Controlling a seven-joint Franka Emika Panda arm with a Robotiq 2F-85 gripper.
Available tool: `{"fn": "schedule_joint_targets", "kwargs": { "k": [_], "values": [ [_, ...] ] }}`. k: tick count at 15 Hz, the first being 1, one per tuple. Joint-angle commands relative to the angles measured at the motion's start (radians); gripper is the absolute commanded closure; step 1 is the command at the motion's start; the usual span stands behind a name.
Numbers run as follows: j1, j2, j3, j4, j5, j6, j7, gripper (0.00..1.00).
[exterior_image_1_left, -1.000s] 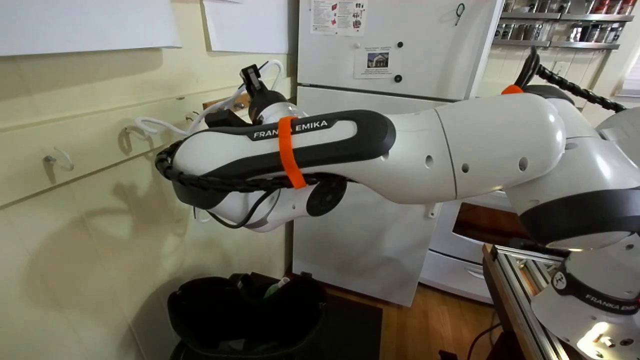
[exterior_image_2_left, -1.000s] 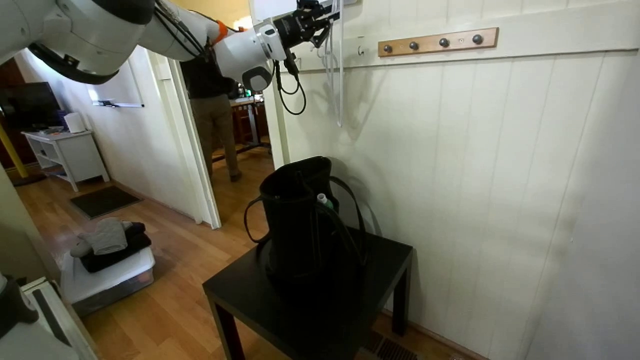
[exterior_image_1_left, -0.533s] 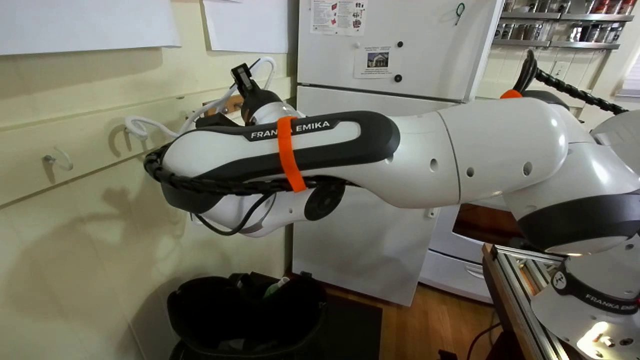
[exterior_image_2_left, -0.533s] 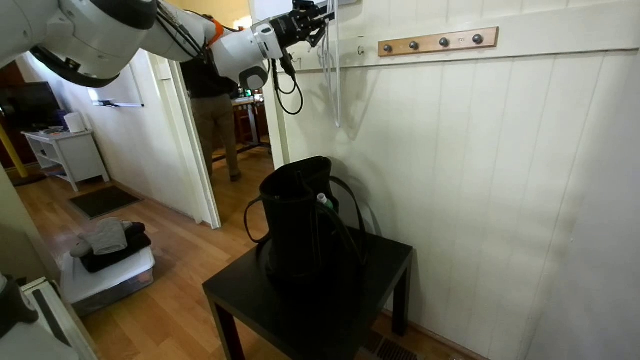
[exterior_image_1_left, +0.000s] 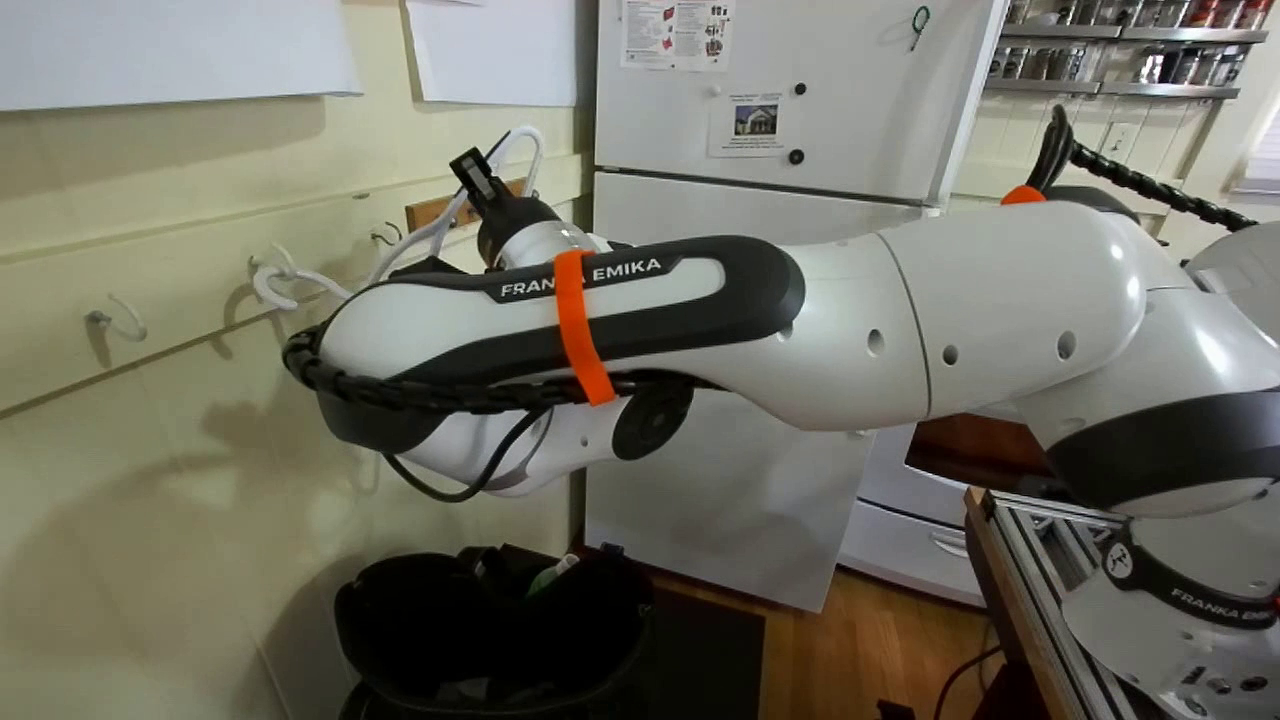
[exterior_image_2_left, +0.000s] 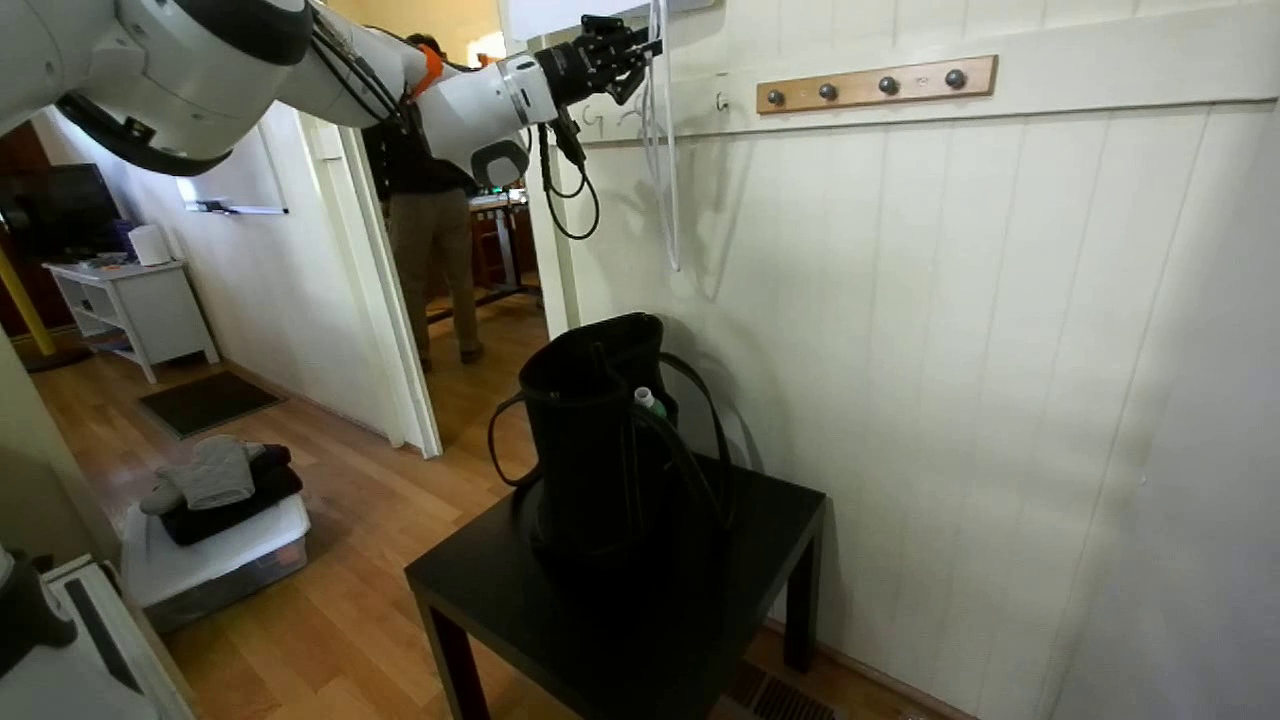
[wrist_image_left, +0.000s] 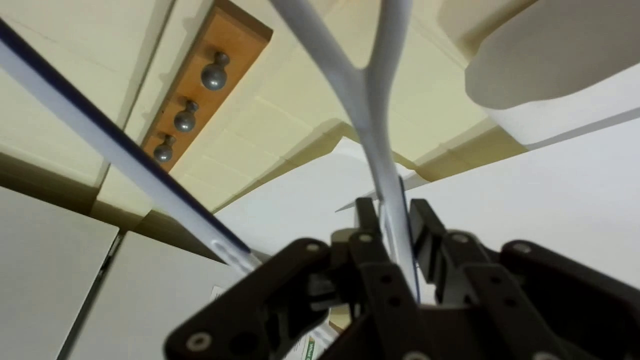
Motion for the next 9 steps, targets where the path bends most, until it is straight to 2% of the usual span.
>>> {"fn": "schedule_joint_targets", "kwargs": {
  "k": [1,4,9],
  "values": [
    [0.012,-0.017,0.015,-0.039,0.009,-0.009,-0.028,0.94],
    [0.021,-0.03,0.007,-0.061,0.002,-0.003,-0.008,0.94],
    [0.069,-0.079,0.019,-0.193,0.002,-0.019,0.052,0.94]
  ]
}}
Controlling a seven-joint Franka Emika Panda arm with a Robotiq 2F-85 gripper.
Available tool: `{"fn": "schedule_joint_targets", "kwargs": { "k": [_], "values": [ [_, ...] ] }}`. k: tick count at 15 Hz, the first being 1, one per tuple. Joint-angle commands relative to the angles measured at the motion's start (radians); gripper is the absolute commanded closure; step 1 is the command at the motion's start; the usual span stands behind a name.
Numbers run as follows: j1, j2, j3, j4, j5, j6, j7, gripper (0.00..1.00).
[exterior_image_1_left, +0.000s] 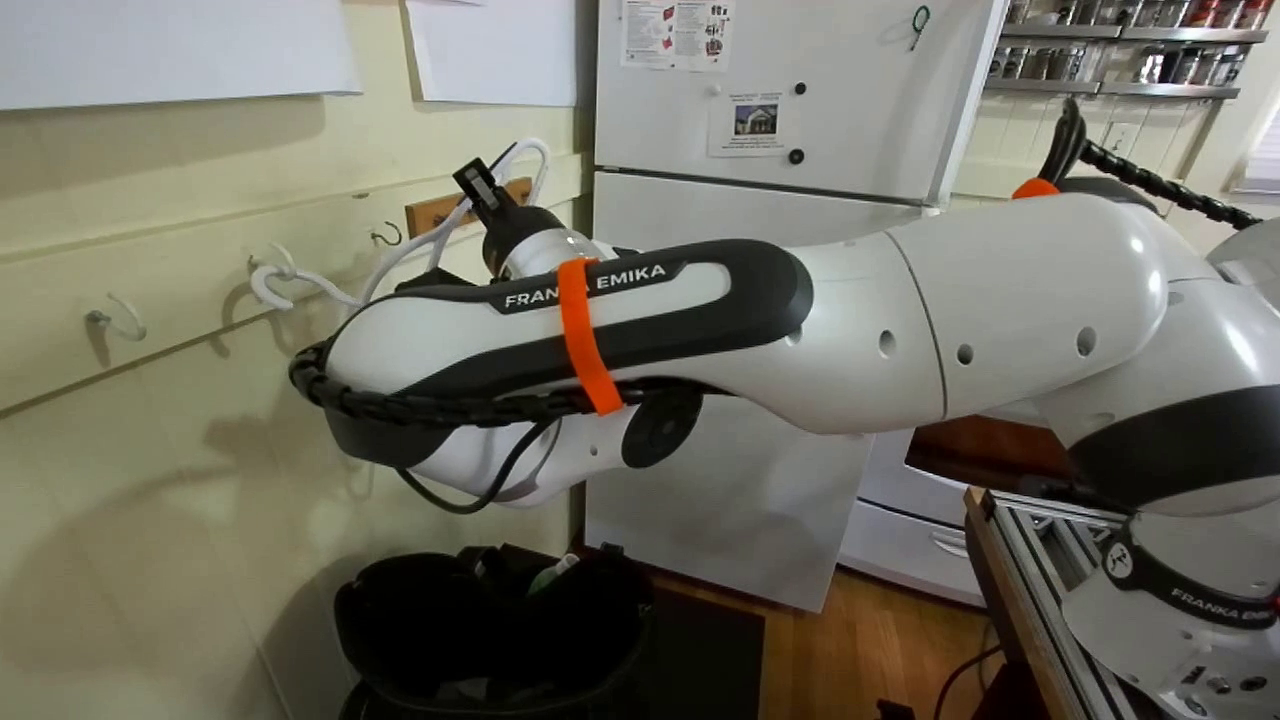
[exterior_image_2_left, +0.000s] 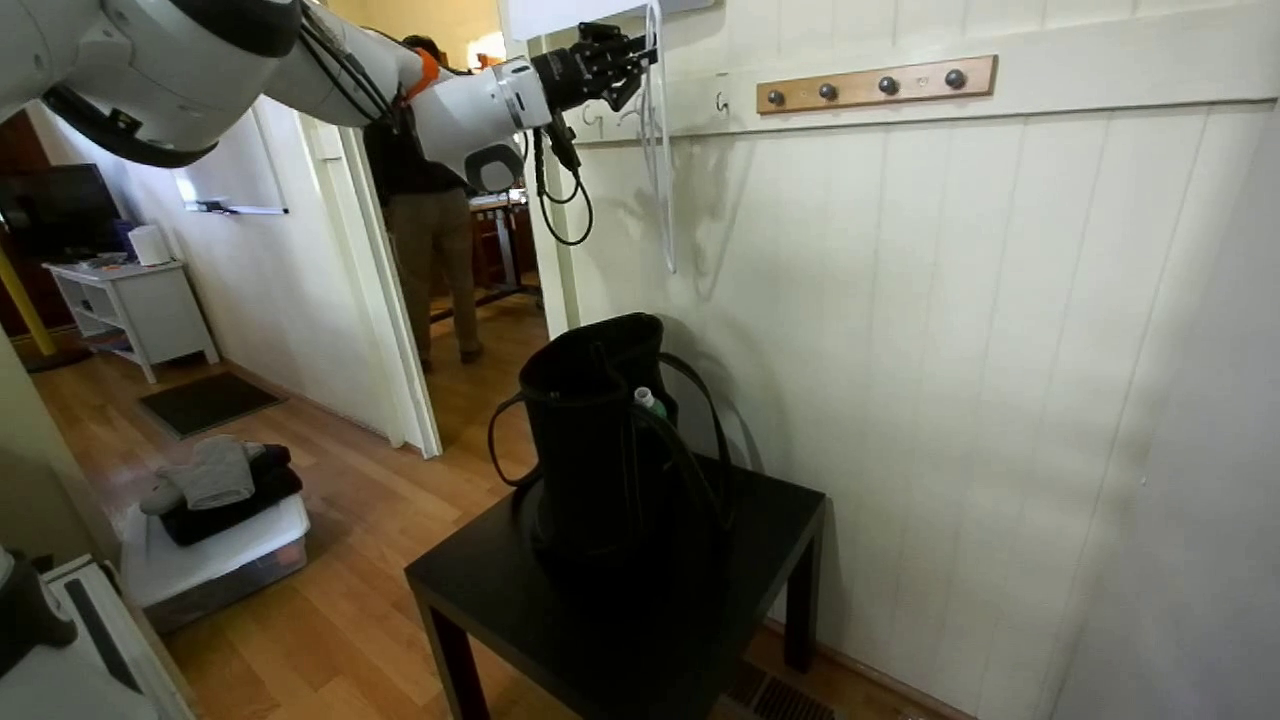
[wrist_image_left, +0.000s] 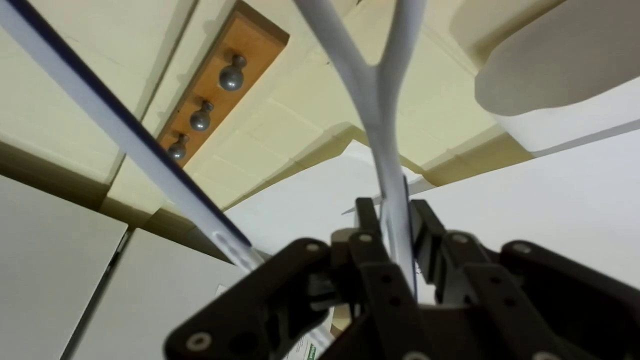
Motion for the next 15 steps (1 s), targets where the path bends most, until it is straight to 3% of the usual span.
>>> {"fn": "schedule_joint_targets", "kwargs": {
  "k": [1,8,14,15],
  "values": [
    [0.049,-0.058,0.017,-0.153,0.004,-0.021,0.064,0.94],
    [0.075,-0.076,0.031,-0.3,-0.001,-0.024,0.241,0.94],
    [0.099,-0.1,0.027,-0.369,-0.013,-0.034,0.316,0.94],
    [0.102,-0.106,0.027,-0.378,-0.011,-0.032,0.317,0.71]
  ]
}}
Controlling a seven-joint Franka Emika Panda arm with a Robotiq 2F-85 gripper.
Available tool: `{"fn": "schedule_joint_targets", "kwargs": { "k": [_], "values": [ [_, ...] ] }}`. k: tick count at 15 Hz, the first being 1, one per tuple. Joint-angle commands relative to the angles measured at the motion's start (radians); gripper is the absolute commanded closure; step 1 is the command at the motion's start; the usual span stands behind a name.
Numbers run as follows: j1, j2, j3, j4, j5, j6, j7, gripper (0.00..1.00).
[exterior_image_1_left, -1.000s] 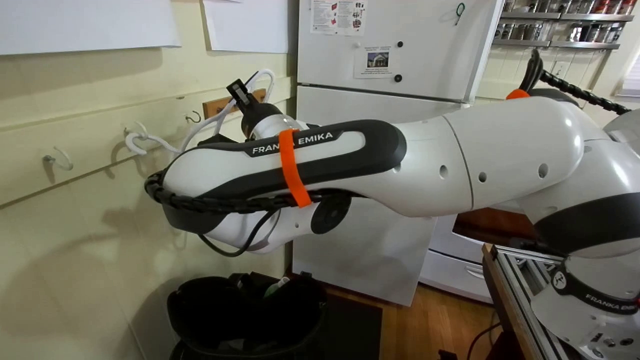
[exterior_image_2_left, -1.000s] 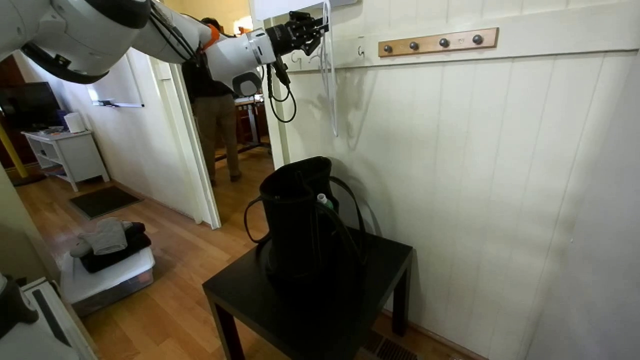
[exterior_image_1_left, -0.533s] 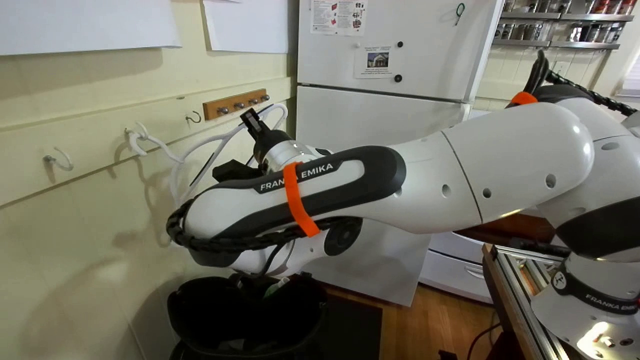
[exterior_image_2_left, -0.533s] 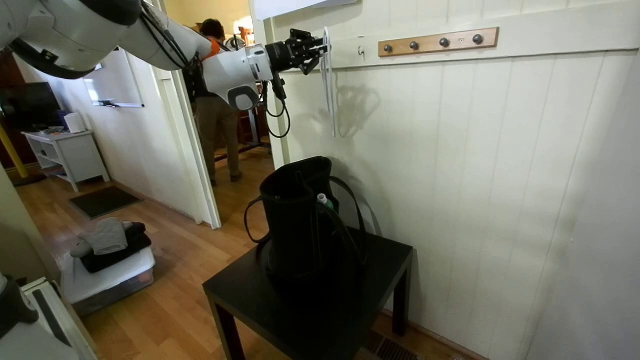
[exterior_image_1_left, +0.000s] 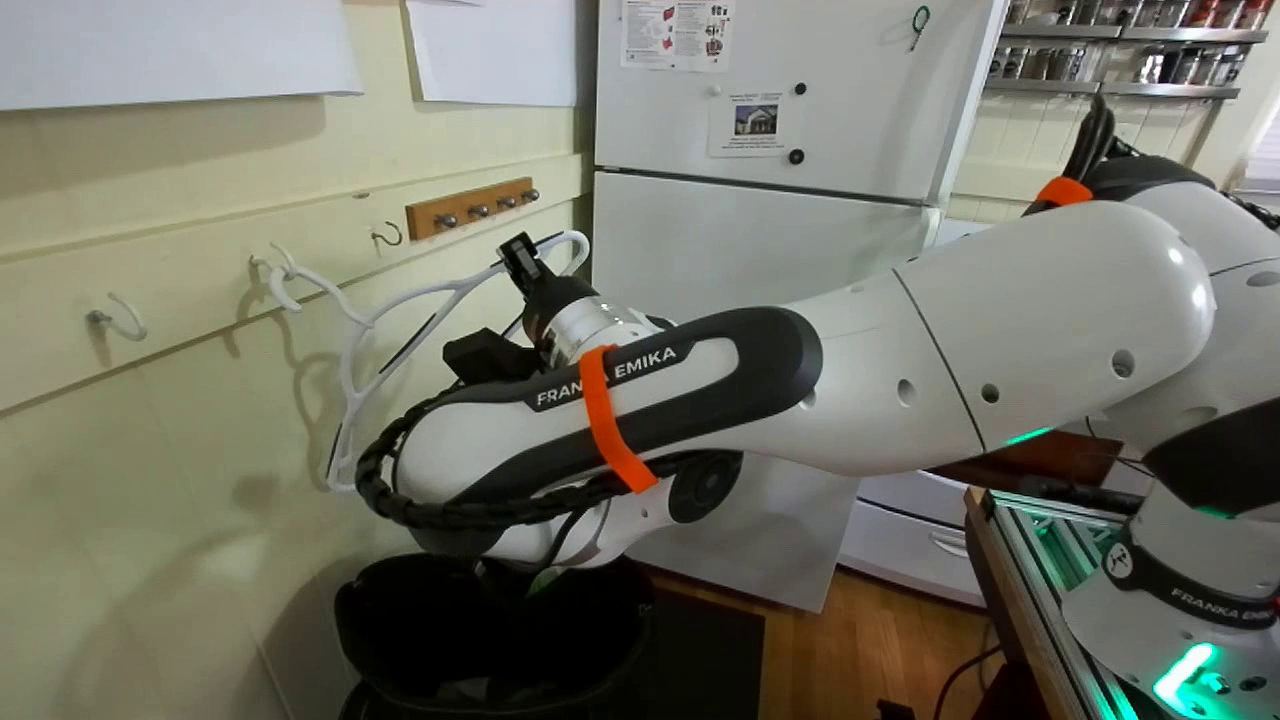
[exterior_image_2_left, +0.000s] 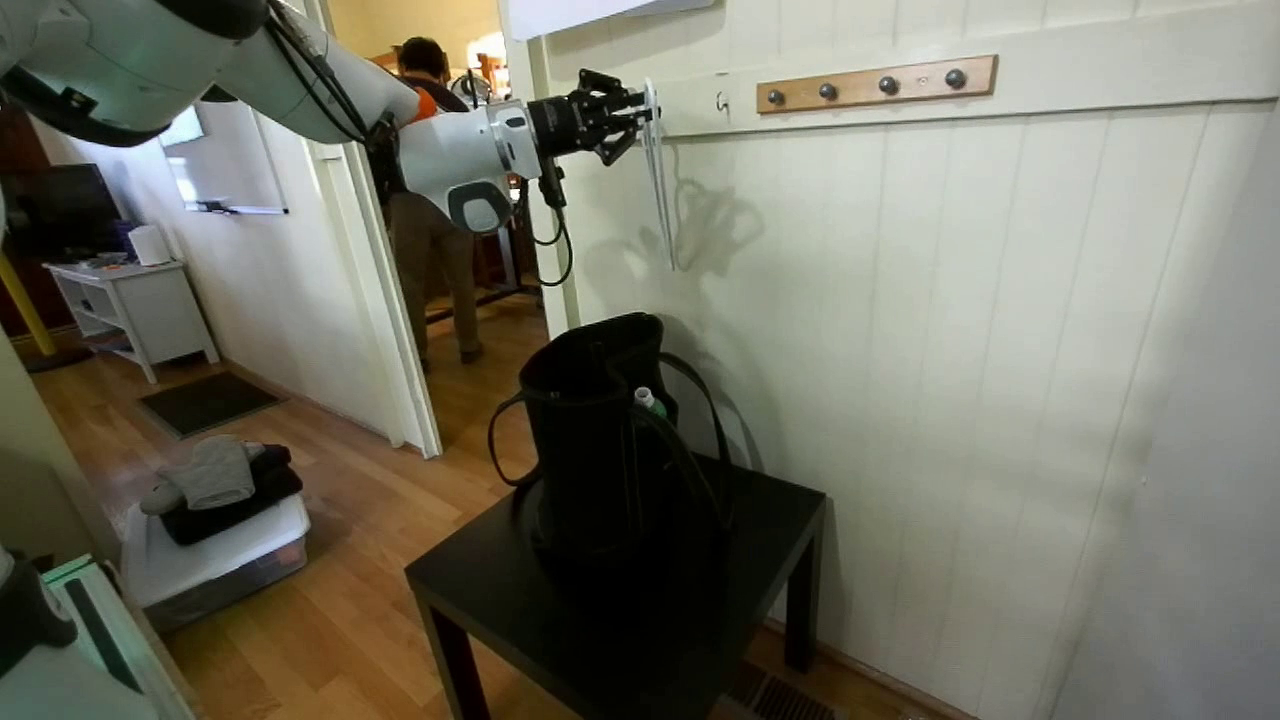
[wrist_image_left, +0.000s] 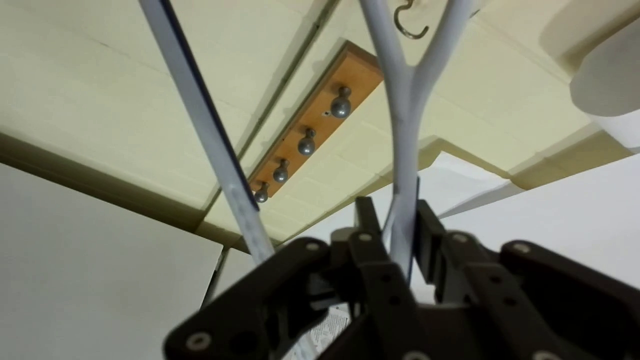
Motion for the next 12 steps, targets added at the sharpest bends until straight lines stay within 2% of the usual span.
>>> {"fn": "schedule_joint_targets", "kwargs": {
  "k": [1,5,8,12],
  "values": [
    [0.03,-0.058,0.003,-0.111,-0.009,-0.026,0.037,0.51],
    [0.059,-0.125,-0.004,-0.208,-0.009,-0.021,0.047,0.23],
    [0.08,-0.195,-0.006,-0.294,-0.016,-0.041,0.102,0.01],
    [0.101,-0.28,-0.003,-0.389,-0.028,-0.078,0.221,0.0]
  ]
}}
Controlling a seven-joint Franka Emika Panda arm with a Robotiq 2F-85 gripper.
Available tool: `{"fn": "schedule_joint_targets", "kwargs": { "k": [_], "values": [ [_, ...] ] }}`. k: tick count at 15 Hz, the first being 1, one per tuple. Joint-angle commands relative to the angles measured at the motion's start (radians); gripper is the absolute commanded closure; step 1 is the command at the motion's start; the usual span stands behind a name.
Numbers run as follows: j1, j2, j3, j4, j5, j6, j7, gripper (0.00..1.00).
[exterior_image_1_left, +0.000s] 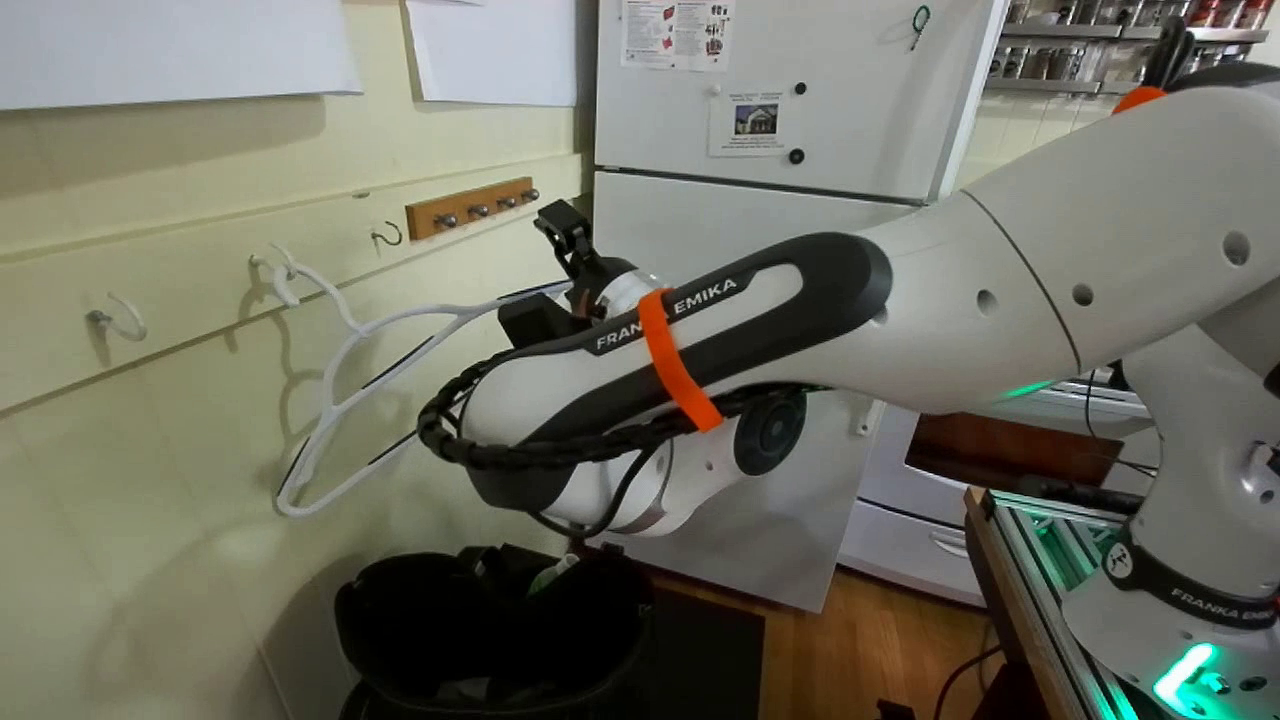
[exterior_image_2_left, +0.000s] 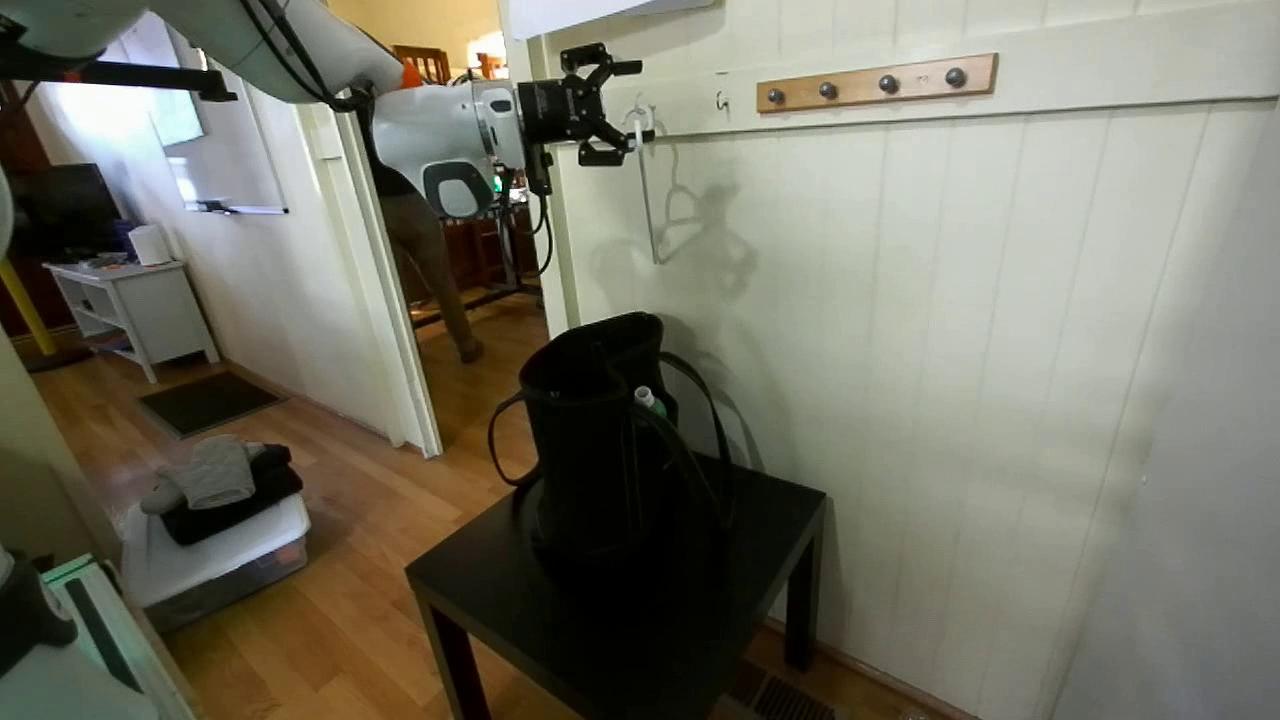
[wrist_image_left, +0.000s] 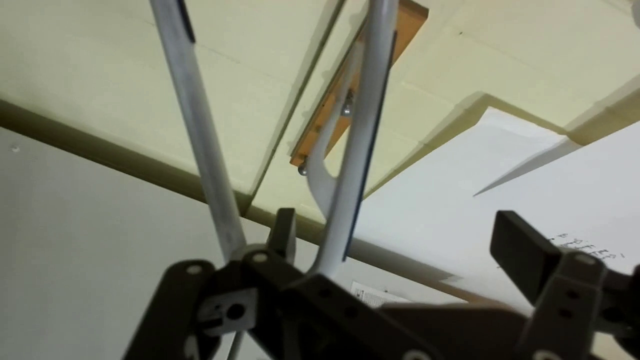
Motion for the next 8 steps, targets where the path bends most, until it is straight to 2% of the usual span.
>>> {"fn": "schedule_joint_targets", "kwargs": {
  "k": [1,4,8],
  "values": [
    [0.036,-0.112,0.001,-0.143,-0.029,-0.07,0.141,0.0],
    [0.038,-0.136,0.0,-0.178,-0.056,-0.138,0.314,0.01],
    [0.027,-0.137,0.001,-0.209,-0.151,-0.191,0.591,0.0]
  ]
}}
